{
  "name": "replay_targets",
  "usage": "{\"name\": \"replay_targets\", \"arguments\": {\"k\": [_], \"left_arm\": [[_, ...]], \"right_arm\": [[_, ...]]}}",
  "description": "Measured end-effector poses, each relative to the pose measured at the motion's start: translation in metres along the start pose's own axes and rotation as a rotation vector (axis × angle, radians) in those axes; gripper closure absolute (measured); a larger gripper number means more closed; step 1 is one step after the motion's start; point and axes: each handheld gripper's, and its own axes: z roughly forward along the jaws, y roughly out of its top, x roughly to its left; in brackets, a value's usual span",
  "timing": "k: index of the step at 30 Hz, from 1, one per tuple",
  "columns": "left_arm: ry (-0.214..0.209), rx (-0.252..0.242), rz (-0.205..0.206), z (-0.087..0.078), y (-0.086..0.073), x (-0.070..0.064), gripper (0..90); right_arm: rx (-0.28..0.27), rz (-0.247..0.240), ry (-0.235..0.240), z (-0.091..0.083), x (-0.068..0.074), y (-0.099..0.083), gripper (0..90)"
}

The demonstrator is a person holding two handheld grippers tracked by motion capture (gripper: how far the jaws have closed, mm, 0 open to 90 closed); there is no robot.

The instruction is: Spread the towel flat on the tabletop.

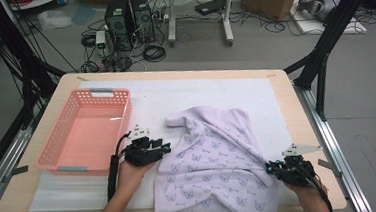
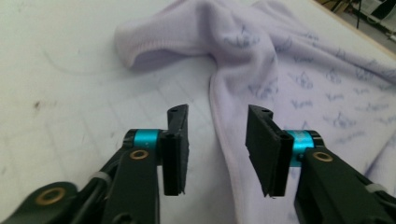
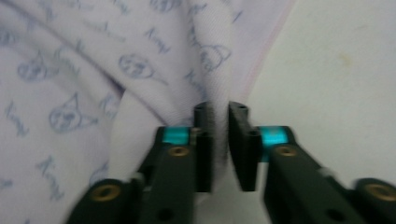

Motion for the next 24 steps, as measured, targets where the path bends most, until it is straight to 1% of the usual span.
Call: {"name": "replay_targets", "arguments": {"k": [1, 3, 6, 8, 10, 11, 12, 13, 15, 17, 18, 20, 21, 22, 23, 24], "left_arm": [[0.010, 0.002, -0.002, 0.005, 0.004, 0.000, 61.1], [0.019, 0.003, -0.001, 0.015, 0.009, 0.000, 64.5], [0.038, 0.029, -0.002, 0.031, 0.018, 0.002, 67.1], [0.050, 0.035, -0.004, 0.041, 0.023, 0.004, 67.5], [0.059, 0.056, -0.010, 0.052, 0.027, 0.005, 67.0], [0.062, 0.052, -0.011, 0.056, 0.028, 0.005, 66.2], [0.060, 0.056, -0.021, 0.061, 0.029, 0.005, 65.5], [0.063, 0.072, -0.025, 0.065, 0.030, 0.005, 63.0], [0.069, 0.074, -0.036, 0.073, 0.032, 0.002, 57.8], [0.045, 0.082, -0.051, 0.081, 0.034, -0.004, 53.4], [0.035, 0.096, -0.041, 0.085, 0.035, -0.008, 51.3], [0.022, 0.090, -0.028, 0.092, 0.034, -0.016, 49.4], [0.019, 0.100, -0.019, 0.095, 0.033, -0.020, 49.0], [0.025, 0.109, 0.000, 0.098, 0.032, -0.023, 48.6], [0.035, 0.107, 0.018, 0.099, 0.032, -0.026, 46.1], [0.043, 0.112, 0.047, 0.100, 0.031, -0.030, 46.2]], "right_arm": [[-0.019, 0.012, -0.005, -0.001, -0.001, 0.001, 71.7], [-0.052, 0.016, -0.018, -0.002, -0.003, 0.004, 68.5], [-0.087, 0.008, -0.029, -0.001, -0.003, 0.008, 67.3], [-0.102, 0.008, -0.034, 0.000, -0.004, 0.010, 65.4], [-0.117, 0.011, -0.041, 0.002, -0.006, 0.013, 63.4], [-0.121, 0.019, -0.041, 0.003, -0.007, 0.014, 63.3], [-0.125, 0.017, -0.043, 0.004, -0.008, 0.016, 63.2], [-0.127, 0.018, -0.041, 0.006, -0.009, 0.017, 63.1], [-0.127, 0.016, -0.037, 0.009, -0.010, 0.020, 63.2], [-0.122, 0.015, -0.031, 0.013, -0.010, 0.022, 63.2], [-0.121, 0.013, -0.028, 0.014, -0.009, 0.022, 63.2], [-0.119, -0.001, -0.026, 0.015, -0.009, 0.023, 63.4], [-0.120, -0.001, -0.026, 0.015, -0.008, 0.023, 63.5], [-0.122, -0.004, -0.025, 0.014, -0.009, 0.022, 63.5], [-0.123, 0.003, -0.027, 0.013, -0.009, 0.022, 63.5], [-0.128, 0.002, -0.028, 0.013, -0.009, 0.022, 63.5]]}}
